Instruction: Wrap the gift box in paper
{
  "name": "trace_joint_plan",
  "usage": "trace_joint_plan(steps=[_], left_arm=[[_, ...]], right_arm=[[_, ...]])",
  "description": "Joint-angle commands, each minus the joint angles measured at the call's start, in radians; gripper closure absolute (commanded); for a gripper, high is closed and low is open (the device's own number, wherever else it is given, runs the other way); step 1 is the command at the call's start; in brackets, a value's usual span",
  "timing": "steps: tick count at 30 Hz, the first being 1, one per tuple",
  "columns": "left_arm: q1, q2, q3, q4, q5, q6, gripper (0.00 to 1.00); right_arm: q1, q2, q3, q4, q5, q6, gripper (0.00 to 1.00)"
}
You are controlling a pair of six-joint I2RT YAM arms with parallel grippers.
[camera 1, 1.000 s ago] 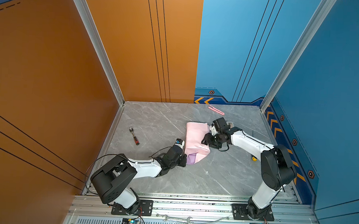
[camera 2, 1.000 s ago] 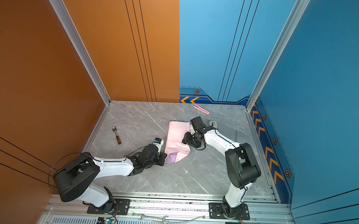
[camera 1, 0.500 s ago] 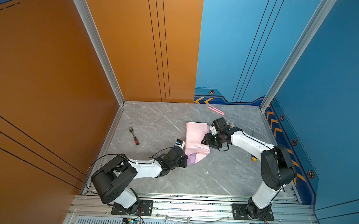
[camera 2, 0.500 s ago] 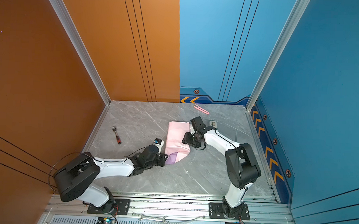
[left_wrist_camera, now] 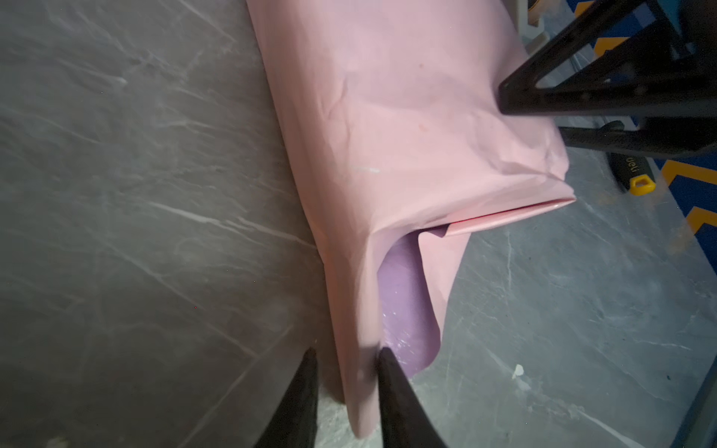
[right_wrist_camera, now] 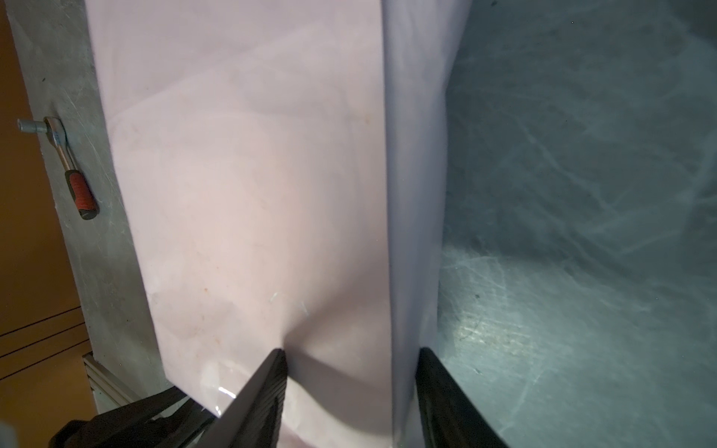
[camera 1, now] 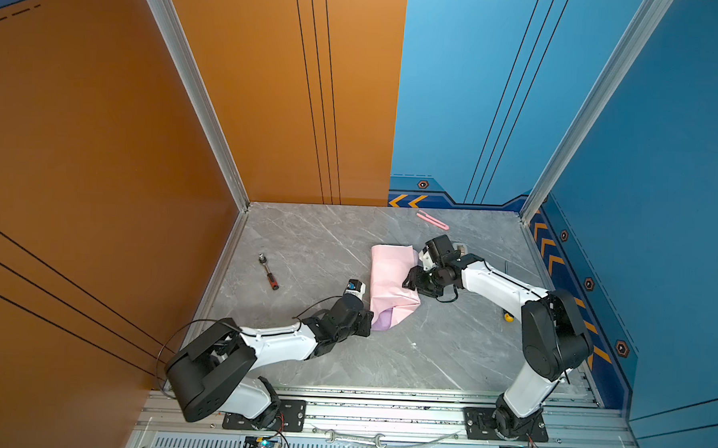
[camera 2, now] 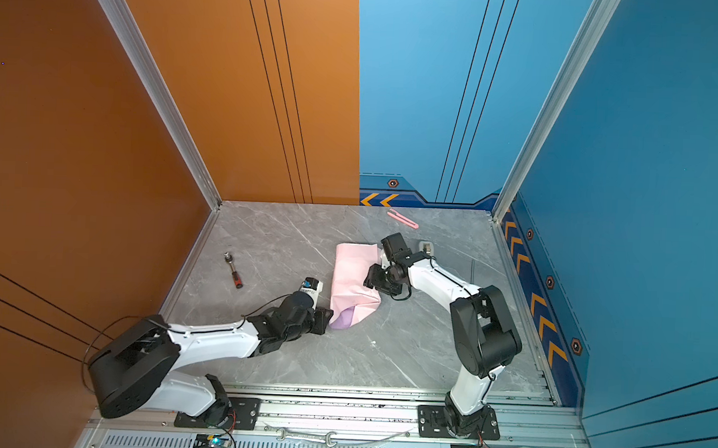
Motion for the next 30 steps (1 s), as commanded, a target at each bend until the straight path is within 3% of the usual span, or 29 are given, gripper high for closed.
trace_joint_plan(steps=[1, 5, 9, 19, 30], left_arm=[[0.009, -0.053, -0.038, -0.064, -0.078, -0.013, 0.65], [0.034, -0.023, -0.034, -0.073, -0.059, -0.022, 0.77], [0.033, 0.061, 0.024, -0.063, 0.023, 0.017, 0.82], [0.021, 0.181, 0.126, 0.004, 0.135, 0.088, 0.86], [0.018, 0.272, 0.173, 0.071, 0.144, 0.104, 0.86]], right_arm=[[0.007, 0.023, -0.009, -0.003, 0.017, 0.001, 0.44], [0.008, 0.022, -0.007, -0.003, 0.017, 0.001, 0.44], [0.008, 0.018, -0.01, -0.003, 0.019, 0.001, 0.44], [0.013, 0.015, -0.014, 0.005, 0.02, 0.003, 0.44], [0.016, 0.015, -0.015, 0.009, 0.019, 0.004, 0.44]])
